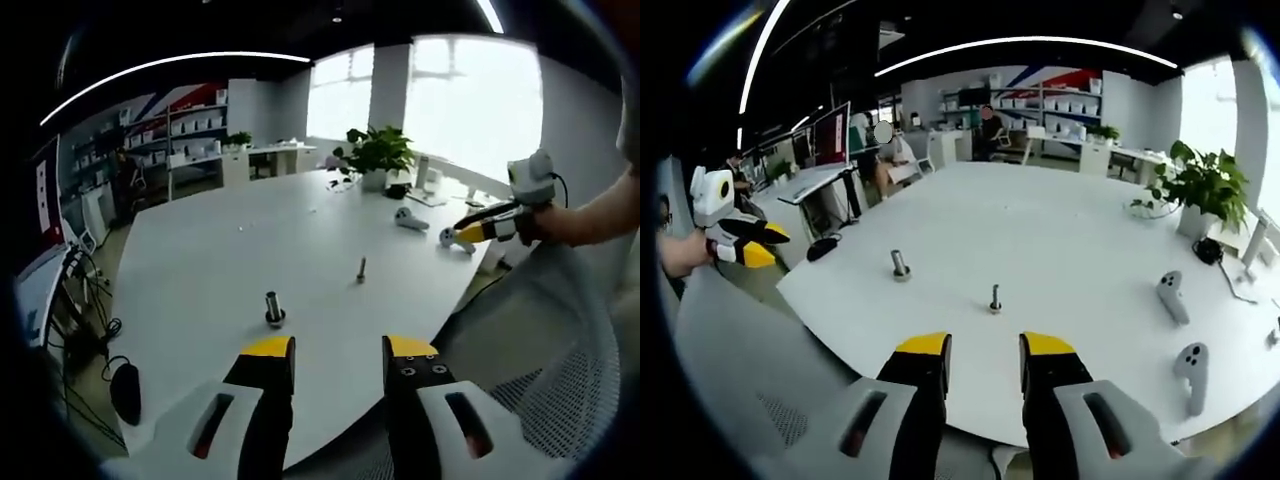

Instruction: Place the washer onto the threaded stud by aligning its center hole with the stud, sliding it down to the base, and recovering from edge contact or off-axis alignment until the washer reaches the visible bottom stop.

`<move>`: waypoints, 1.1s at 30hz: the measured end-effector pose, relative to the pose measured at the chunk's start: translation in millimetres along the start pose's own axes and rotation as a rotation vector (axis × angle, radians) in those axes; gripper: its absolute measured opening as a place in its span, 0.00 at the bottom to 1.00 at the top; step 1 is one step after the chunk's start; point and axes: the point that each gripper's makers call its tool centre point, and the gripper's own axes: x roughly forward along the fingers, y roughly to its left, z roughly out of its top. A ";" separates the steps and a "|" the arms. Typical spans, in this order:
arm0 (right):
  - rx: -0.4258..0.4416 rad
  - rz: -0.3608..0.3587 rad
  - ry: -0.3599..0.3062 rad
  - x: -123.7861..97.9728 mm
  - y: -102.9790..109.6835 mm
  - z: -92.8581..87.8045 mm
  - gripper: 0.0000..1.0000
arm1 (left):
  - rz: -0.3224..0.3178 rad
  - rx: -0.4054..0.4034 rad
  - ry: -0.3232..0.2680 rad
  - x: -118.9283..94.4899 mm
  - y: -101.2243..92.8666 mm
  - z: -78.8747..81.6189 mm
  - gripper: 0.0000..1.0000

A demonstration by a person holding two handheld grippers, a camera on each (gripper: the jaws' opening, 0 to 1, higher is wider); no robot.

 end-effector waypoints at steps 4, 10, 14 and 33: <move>0.010 0.007 0.008 0.2 -0.1 -2.0 0.30 | 0.003 -0.013 -0.015 -0.8 0.6 2.4 0.33; 0.024 0.008 0.014 0.2 -0.2 -4.1 0.31 | 0.002 -0.012 -0.012 -0.6 0.2 2.0 0.33; 0.022 0.007 0.014 0.1 -0.5 -3.4 0.31 | 0.003 -0.006 -0.006 0.2 0.0 0.8 0.33; 0.036 -0.012 0.008 -0.6 -5.9 -3.2 0.31 | -0.015 -0.004 0.016 2.5 -3.0 -2.9 0.33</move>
